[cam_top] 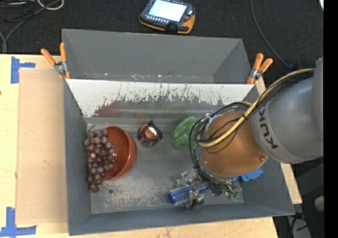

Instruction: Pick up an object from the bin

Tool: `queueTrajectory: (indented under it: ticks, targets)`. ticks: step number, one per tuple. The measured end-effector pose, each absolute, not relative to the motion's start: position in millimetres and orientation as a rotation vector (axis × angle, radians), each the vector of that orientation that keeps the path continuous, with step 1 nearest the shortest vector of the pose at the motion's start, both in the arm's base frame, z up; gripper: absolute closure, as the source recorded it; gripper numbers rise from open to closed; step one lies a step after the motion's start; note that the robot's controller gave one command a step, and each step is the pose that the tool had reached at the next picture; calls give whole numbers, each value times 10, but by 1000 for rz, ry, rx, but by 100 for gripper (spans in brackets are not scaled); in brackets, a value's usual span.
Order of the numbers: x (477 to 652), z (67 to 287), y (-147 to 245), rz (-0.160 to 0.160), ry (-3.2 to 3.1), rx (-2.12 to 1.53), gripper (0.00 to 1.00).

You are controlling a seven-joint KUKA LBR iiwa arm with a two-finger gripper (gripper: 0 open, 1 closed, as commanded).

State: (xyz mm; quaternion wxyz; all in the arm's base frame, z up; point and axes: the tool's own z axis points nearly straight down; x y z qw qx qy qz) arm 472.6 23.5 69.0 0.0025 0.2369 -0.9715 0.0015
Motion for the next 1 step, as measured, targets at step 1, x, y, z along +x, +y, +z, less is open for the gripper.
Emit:
queueTrajectory:
  ticks: [1]
  targets:
    - [4691,1013,245,0,-3037,741,100]
